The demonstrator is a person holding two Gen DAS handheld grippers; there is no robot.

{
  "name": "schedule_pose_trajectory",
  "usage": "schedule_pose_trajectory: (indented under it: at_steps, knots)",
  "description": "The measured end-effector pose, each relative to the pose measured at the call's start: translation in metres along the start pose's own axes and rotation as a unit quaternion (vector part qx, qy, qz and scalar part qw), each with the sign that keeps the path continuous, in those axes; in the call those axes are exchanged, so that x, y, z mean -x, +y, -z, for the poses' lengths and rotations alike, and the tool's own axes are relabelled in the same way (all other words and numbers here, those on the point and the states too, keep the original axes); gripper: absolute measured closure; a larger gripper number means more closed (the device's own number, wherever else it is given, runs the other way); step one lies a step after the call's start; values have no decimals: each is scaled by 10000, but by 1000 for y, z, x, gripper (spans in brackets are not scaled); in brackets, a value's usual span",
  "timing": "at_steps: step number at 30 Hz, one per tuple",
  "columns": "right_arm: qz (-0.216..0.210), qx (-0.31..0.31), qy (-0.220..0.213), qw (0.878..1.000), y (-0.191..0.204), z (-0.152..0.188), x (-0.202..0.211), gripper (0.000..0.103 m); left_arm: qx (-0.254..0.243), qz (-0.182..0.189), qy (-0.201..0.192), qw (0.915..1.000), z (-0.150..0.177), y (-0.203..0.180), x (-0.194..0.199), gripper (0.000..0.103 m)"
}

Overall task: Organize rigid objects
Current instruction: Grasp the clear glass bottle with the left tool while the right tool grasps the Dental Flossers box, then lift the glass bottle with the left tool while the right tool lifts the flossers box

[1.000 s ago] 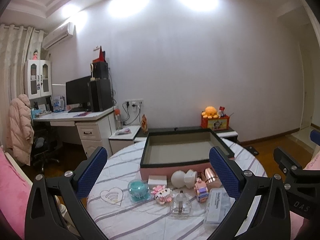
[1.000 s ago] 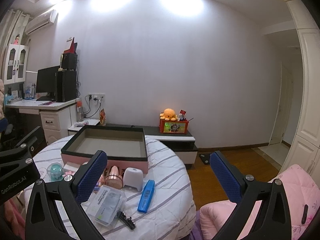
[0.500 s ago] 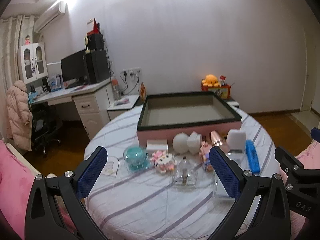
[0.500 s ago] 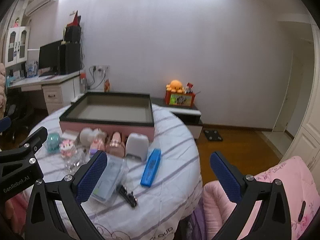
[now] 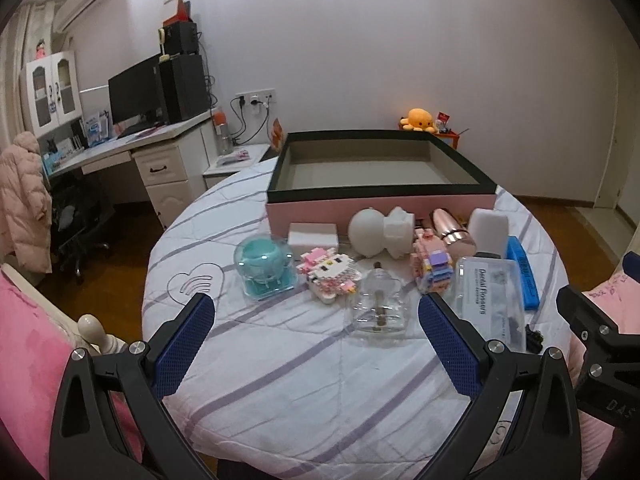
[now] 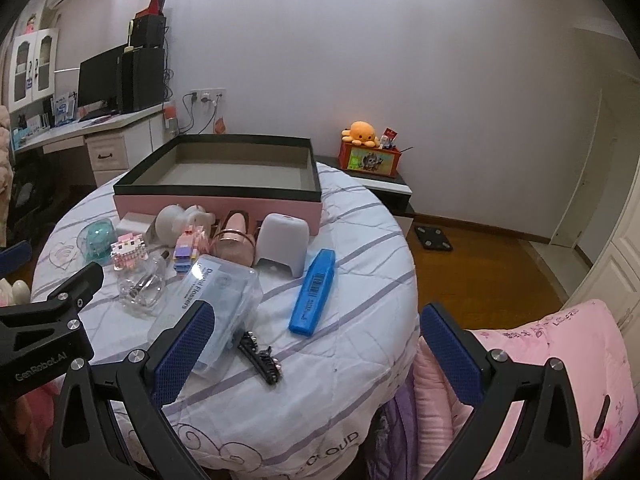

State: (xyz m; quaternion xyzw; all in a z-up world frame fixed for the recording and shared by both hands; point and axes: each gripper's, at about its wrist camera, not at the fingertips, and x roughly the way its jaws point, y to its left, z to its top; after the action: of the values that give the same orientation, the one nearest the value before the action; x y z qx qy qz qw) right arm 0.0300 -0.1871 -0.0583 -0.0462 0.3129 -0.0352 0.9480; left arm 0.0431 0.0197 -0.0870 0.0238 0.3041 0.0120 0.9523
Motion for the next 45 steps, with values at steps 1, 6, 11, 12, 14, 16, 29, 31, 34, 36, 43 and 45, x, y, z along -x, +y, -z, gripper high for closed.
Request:
schedule_pose_trajectory:
  at_steps: [1,6,11,12,14,16,29,31,34,36,43,45]
  knots:
    - [-25,13,0,10000,3,-1,0,0,20,3,14,10000,-1,3,-1,0]
    - [-138,157,89,9997,21,-5,-7,0,71,-34,127,9999,-1,21,-9,0]
    - [-209,332,263,9989,43,-8,-19,0,113,-40,190,9997,1,43,-17,0]
    - [-223,358,304,9986,47,-7,-21,0,117,-91,194,9997,1,47,-19,0]
    - [-247,414,458,9978,56,-7,-30,0,110,-142,197,9996,2,53,-22,0]
    - [-250,475,618,9966,65,-5,-39,0,117,-108,239,9996,2,59,-26,0]
    - [-827,-126,926,9922,25,-7,-51,38,-243,529,793,9952,-1,-15,-67,0]
    - [-998,-202,867,9910,13,-10,-50,39,-229,562,1003,9931,2,-27,-79,0]
    - [-960,-116,849,9917,7,-10,-57,39,-83,397,1316,9905,7,-36,-99,17]
    - [-1080,-174,904,9899,4,-11,-64,39,-67,426,1194,9919,4,-38,-93,52]
    - [-1088,-100,912,9898,8,-9,-81,38,-119,478,1252,9909,2,-34,-87,53]
    - [-867,163,1192,9889,17,-5,-96,37,-154,480,1254,9908,1,-31,-86,53]
